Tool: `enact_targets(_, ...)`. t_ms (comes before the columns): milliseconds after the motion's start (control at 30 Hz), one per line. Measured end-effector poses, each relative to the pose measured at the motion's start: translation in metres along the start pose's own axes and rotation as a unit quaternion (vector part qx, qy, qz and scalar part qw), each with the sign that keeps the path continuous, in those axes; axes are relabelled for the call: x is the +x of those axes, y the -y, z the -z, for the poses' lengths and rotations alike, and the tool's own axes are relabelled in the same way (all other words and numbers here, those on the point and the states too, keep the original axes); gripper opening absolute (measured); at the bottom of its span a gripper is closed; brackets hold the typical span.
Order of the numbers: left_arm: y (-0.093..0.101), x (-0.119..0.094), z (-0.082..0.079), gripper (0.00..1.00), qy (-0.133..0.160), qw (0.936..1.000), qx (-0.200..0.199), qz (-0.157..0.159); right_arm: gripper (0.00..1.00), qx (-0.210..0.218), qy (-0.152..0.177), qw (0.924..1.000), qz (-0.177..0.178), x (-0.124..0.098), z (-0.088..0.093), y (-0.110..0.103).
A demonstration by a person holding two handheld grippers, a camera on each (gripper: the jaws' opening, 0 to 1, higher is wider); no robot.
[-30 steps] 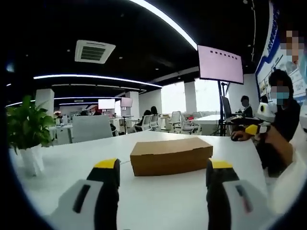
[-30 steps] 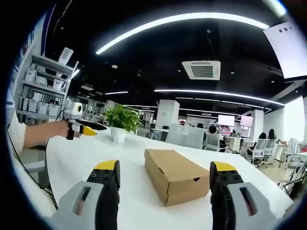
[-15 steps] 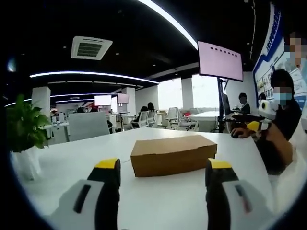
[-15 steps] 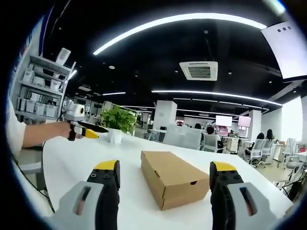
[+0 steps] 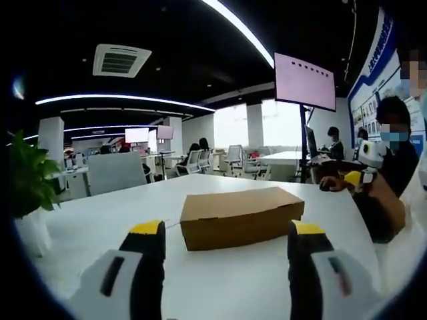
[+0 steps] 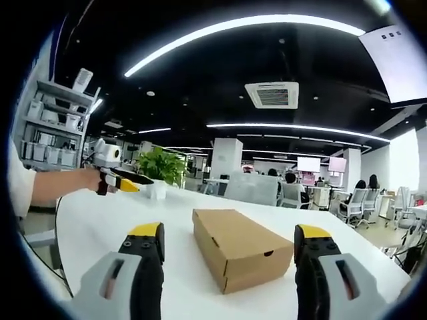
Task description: Operate the shoe box by opening the lid, removing the specified soft item, and placing it in the target area until the item is outside and the box remains undamaged.
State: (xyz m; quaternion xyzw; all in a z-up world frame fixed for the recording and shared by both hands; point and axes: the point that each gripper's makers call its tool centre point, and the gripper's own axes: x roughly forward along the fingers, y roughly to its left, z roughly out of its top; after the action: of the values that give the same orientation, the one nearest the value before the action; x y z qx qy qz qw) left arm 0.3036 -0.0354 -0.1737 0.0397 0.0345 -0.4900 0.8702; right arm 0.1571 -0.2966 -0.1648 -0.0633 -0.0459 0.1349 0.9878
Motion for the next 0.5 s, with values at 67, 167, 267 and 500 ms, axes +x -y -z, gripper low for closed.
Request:
enact_targets(67, -0.003, 0.003, -0.001, 0.78, 0.001, 1.0, -0.004, 0.003, 0.85, -0.002, 0.002, 1.0, 0.001, 0.002, -0.002, 0.0)
enact_targets(167, -0.007, 0.009, -0.002, 0.78, 0.003, 1.0, -0.003, 0.004, 0.86, -0.004, 0.001, 1.0, 0.003, 0.005, -0.004, 0.002)
enact_targets(267, -0.011, 0.017, -0.003, 0.78, 0.009, 0.9999, -0.01, 0.008, 0.87, -0.007, -0.003, 1.0, 0.006, 0.007, -0.003, 0.006)
enact_targets(500, 0.002, 0.045, 0.007, 0.78, -0.008, 0.9997, 0.0, 0.022, 0.86, 0.013, -0.031, 0.9994, 0.009, 0.012, 0.022, 0.008)
